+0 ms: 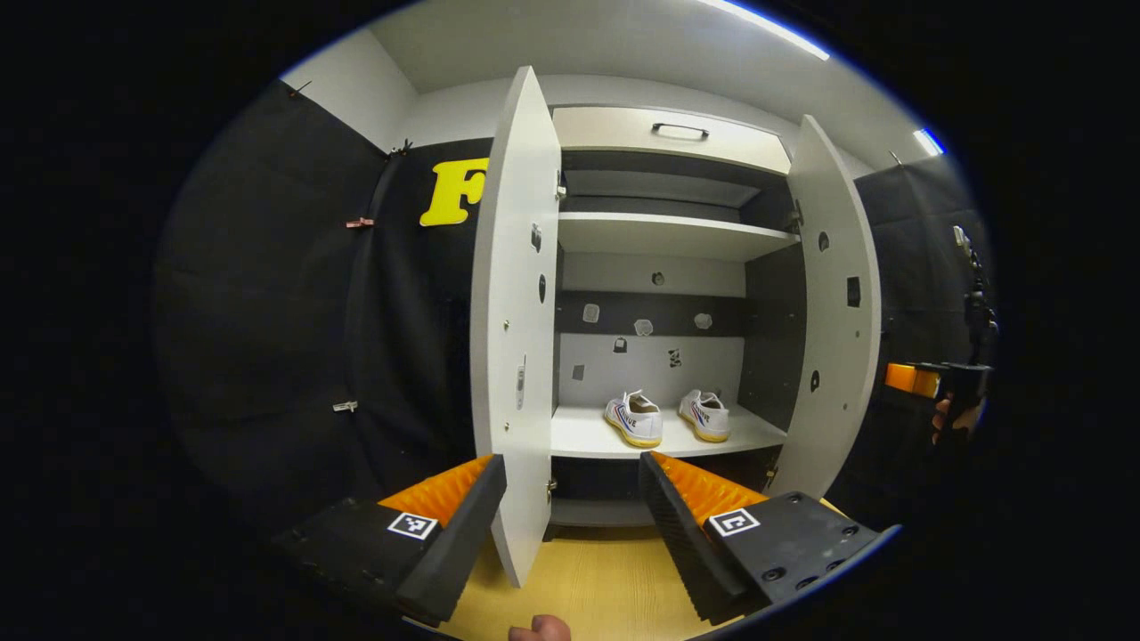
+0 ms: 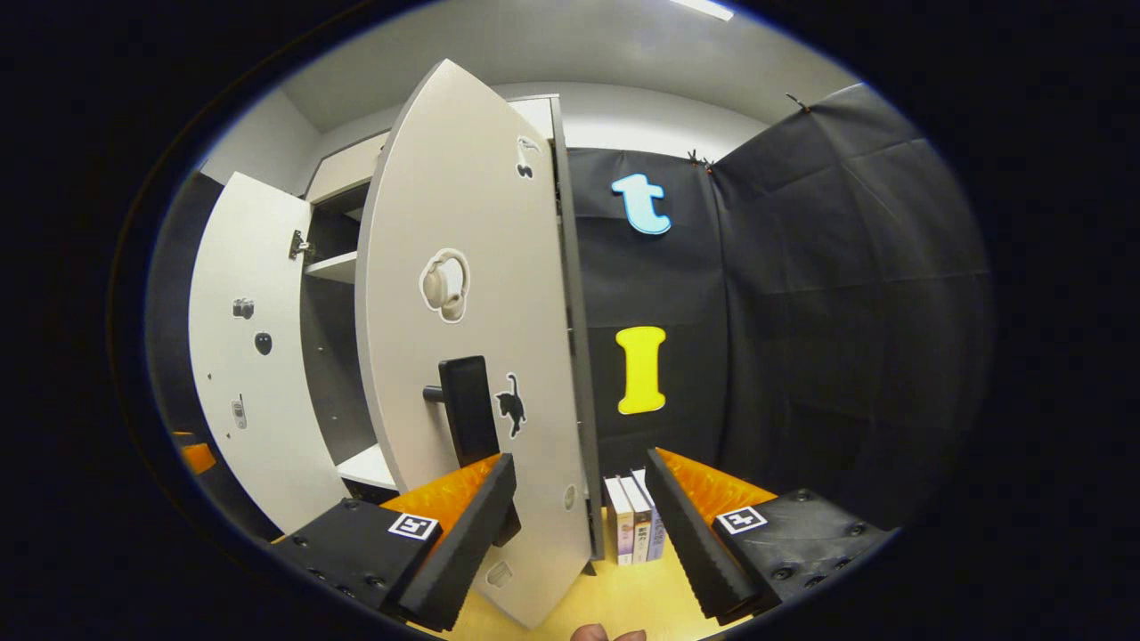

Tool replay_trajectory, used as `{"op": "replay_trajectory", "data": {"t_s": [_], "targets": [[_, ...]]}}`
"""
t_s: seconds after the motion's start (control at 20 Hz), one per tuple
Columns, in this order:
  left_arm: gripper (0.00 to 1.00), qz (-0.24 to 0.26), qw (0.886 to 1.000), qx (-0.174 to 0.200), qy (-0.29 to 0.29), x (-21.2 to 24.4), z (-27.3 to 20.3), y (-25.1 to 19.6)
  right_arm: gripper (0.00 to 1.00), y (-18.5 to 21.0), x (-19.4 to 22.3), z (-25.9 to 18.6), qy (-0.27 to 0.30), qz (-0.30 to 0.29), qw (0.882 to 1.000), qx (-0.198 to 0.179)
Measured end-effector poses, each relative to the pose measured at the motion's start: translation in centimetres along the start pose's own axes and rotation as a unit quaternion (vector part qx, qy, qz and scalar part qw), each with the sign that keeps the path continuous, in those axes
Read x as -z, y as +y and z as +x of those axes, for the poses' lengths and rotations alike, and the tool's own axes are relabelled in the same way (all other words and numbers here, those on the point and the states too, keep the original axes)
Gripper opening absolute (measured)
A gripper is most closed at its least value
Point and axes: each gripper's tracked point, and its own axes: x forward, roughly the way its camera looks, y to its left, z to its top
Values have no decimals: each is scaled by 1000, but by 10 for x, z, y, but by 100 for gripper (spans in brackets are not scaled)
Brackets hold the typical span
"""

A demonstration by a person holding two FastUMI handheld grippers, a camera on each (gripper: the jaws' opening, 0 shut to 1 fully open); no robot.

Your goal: Grab one shoe with the right hand and put it into the shoe cabinet, grab the other shoe with the left hand and put it into the shoe cabinet; then close the right door with the right hand and the left door with the left hand.

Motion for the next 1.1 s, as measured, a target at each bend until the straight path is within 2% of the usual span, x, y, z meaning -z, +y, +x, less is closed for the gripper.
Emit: {"op": "replay_trajectory", "data": {"t_s": [0.25,0.45,0.75,0.85,1.1], "targets": [[94,-14,1000,-13,-3,-3,-3,22,98,62,11,0,18,7,998,-53],[94,-17,999,-27,-4,-5,-5,41,98,90,12,-18,15,-5,997,-77],[94,-14,999,-47,-10,-18,2,78,98,105,21,-40,22,-16,996,-89],[95,-11,998,-60,-9,-22,6,107,98,104,24,-43,25,-16,996,-88],[94,-9,996,-85,-12,-32,42,157,98,99,28,-45,34,-8,996,-78]]}}
